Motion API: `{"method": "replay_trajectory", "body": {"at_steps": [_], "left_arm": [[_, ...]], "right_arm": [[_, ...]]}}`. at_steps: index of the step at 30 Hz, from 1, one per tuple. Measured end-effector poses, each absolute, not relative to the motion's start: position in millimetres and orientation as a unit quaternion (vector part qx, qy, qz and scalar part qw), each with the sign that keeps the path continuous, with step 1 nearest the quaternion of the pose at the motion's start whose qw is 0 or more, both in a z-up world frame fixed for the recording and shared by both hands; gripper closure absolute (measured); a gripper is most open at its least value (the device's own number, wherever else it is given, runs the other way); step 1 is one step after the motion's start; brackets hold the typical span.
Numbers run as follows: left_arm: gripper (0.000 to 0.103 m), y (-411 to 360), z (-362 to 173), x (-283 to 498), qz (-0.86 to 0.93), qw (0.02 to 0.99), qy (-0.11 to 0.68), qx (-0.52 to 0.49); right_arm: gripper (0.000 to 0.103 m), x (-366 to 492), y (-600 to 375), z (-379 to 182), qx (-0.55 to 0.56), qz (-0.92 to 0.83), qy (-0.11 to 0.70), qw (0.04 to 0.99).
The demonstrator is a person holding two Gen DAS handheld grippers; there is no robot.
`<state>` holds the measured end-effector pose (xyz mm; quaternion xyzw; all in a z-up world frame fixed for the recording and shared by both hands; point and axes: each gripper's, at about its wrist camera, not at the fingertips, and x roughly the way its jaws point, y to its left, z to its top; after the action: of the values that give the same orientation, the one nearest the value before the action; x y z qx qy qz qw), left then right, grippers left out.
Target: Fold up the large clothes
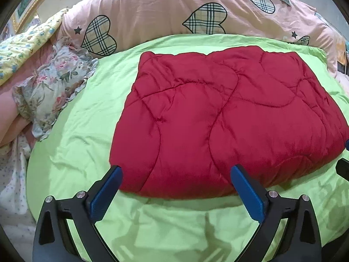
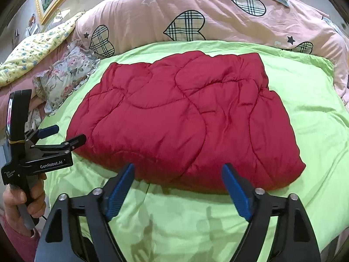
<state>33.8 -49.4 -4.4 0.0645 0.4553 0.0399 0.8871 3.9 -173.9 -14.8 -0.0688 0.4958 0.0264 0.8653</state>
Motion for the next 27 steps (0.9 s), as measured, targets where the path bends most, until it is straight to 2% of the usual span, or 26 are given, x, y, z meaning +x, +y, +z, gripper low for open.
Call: {"method": "replay_trajectory", "body": {"at_steps": [14,27], "left_arm": [[0.001,-53,27,18,0.011,0.885,0.46,0.071],[0.001,-49,37,47,0.007,0.879,0.471,0.077]], "right_arm": [[0.008,-4,-167,3,-0.07,0.017,0.505,0.86],[0.006,26,-152,22,-0.078,0.043,0.515,0.852]]}}
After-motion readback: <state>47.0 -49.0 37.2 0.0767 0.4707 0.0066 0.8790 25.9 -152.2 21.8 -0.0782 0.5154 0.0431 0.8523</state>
